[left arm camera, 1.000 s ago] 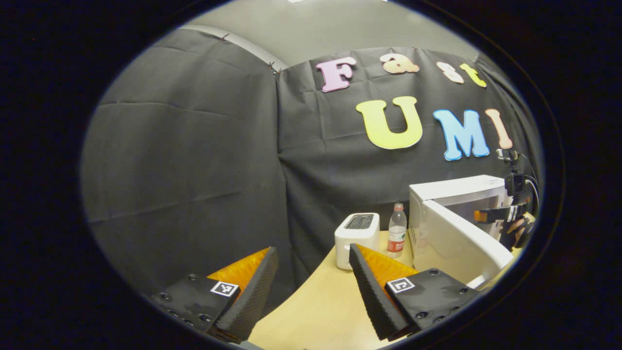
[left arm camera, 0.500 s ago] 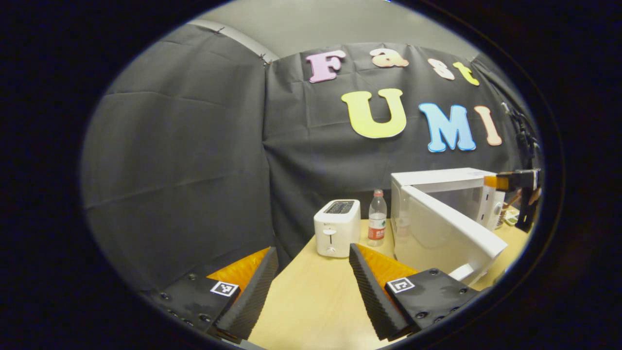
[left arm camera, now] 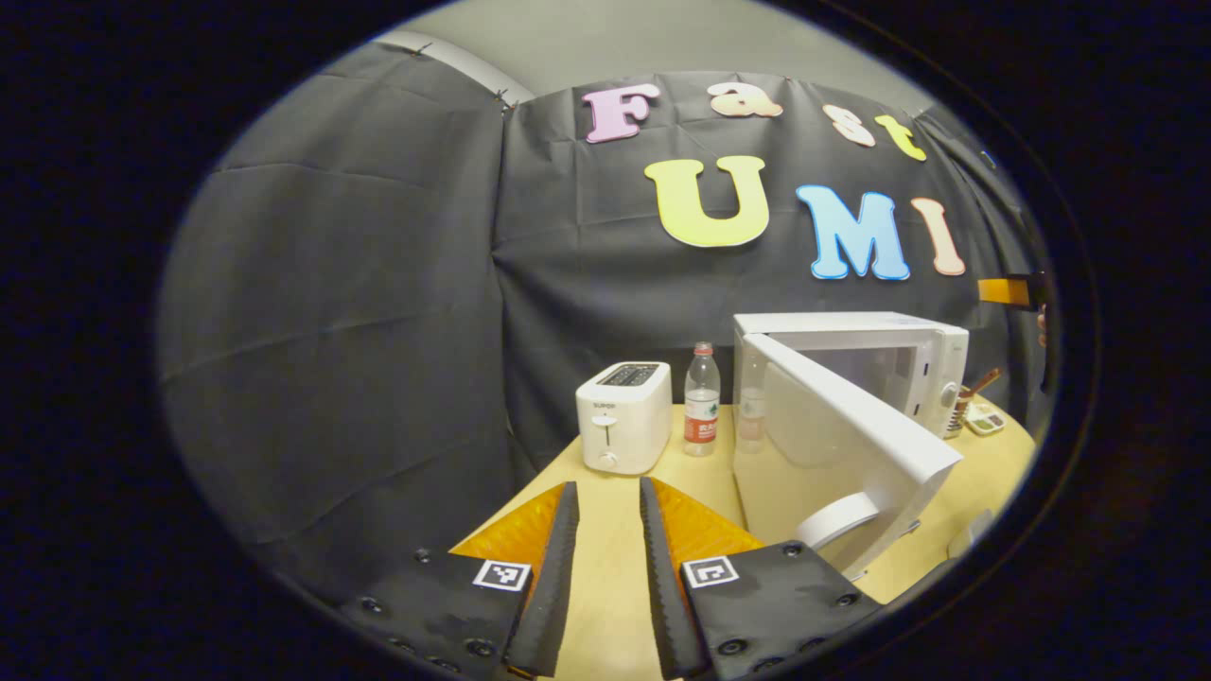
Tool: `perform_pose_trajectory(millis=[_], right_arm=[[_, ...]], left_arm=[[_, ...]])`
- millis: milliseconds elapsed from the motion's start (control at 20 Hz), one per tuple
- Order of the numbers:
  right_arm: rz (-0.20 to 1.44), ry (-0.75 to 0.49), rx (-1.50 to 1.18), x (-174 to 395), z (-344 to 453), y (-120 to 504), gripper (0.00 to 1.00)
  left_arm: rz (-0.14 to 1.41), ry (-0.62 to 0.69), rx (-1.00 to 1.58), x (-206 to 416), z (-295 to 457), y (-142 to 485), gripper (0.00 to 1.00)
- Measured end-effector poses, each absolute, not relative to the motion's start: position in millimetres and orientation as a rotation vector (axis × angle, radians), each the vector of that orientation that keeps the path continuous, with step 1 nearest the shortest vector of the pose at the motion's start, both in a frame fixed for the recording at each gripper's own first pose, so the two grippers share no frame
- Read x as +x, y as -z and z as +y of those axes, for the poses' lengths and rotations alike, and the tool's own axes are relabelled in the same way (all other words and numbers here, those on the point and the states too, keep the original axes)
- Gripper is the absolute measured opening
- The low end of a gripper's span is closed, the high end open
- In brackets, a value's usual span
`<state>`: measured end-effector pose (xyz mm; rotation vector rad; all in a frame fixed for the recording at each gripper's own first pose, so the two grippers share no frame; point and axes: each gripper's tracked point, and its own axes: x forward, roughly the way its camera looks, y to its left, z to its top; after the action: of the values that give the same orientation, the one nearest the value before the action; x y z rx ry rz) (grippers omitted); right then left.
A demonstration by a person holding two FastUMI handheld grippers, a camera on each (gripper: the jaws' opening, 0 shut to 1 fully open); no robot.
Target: Open the microwave oven with the left hand, put the food in, and close the microwave oven.
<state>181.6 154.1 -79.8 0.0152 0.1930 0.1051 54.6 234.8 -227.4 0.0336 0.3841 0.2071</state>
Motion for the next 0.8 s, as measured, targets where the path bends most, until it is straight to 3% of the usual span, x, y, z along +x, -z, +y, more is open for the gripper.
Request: perform_pose_trajectory(millis=[50, 200, 450, 800], right_arm=[[0.191, -0.100, 0.018, 178.6, 146.0, 76.8, 0.99], [0.170, -0.097, 0.006, 168.0, 125.5, 64.5, 0.98], [0.132, -0.104, -0.002, 148.7, 97.5, 46.5, 0.98], [0.135, -0.099, 0.016, 114.6, 53.4, 41.5, 0.98]], left_arm=[[0.383, -0.200, 0.030, 55.0, 228.3, 226.7, 0.44], [0.397, -0.269, 0.079, 50.2, 229.7, 230.5, 0.13], [0.422, -0.220, 0.051, 36.0, 196.2, 235.1, 0.07], [0.434, -0.168, 0.076, 36.6, 155.7, 233.7, 0.07]])
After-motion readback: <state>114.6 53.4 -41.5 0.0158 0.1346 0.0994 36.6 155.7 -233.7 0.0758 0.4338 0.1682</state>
